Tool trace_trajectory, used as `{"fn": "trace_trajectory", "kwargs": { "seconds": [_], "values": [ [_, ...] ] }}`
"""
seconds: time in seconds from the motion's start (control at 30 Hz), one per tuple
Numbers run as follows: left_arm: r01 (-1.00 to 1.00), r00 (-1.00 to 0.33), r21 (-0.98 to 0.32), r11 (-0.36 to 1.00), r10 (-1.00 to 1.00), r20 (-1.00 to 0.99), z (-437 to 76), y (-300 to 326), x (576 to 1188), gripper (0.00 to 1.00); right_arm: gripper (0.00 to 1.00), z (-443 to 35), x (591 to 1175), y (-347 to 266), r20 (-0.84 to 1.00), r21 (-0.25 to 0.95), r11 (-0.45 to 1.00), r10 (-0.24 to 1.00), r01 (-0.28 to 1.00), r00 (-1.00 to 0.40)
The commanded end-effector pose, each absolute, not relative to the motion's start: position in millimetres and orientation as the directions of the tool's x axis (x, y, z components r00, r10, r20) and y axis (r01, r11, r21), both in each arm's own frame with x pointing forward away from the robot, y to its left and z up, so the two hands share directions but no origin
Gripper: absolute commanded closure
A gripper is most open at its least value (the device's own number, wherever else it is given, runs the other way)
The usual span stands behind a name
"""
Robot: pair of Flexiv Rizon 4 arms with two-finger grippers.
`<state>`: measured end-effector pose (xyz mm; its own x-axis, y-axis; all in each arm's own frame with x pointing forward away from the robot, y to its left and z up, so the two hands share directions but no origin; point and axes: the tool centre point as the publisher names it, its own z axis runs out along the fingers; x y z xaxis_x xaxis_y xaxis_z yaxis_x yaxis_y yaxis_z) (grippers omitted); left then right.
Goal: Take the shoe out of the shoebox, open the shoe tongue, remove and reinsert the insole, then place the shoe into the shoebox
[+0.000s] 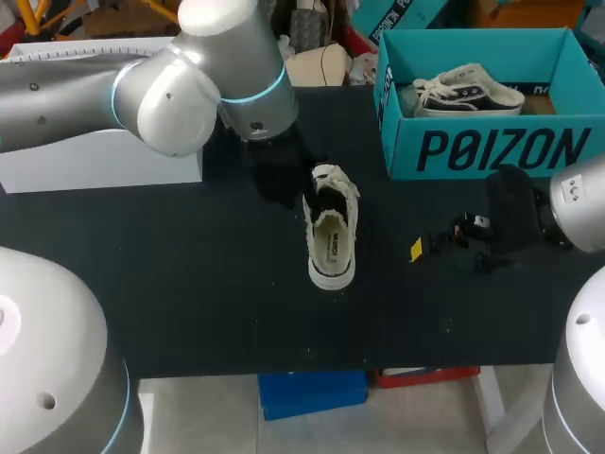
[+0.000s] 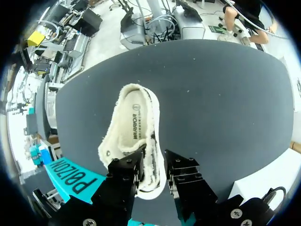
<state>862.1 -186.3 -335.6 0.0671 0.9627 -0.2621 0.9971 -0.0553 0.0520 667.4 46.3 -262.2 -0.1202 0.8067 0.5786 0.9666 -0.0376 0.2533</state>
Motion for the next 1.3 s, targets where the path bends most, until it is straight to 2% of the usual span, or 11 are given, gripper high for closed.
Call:
{"fn": "trace_trajectory", "kwargs": {
  "seconds": [0.03,0.53,1.13,1.2,1.23,1.3],
  "values": [
    [0.998,0.061,0.048,-0.051,0.967,-0.247,-347,-197,868,0.7,0.0,-263,668,48,0.577,0.253,-0.038,0.808,0.967,-0.119],
    [0.995,0.068,0.085,-0.055,0.985,-0.157,-382,-190,866,0.7,0.0,-263,668,48,0.577,0.253,-0.038,0.808,0.967,-0.119],
    [0.997,0.004,0.072,0.009,0.983,-0.185,-420,-198,872,0.71,0.0,-263,668,48,0.577,0.253,-0.038,0.808,0.967,-0.119],
    [0.997,0.002,0.071,0.011,0.983,-0.182,-423,-197,873,0.79,0.0,-263,668,48,0.577,0.253,-0.038,0.808,0.967,-0.119],
    [0.998,0.0,0.069,0.013,0.984,-0.179,-423,-197,874,0.99,0.0,-263,668,48,0.577,0.253,-0.038,0.808,0.967,-0.119],
    [0.998,0.0,0.066,0.012,0.985,-0.172,-421,-197,875,1.0,0.0,-263,668,48,0.577,0.253,-0.038,0.808,0.967,-0.119]
  ]
}}
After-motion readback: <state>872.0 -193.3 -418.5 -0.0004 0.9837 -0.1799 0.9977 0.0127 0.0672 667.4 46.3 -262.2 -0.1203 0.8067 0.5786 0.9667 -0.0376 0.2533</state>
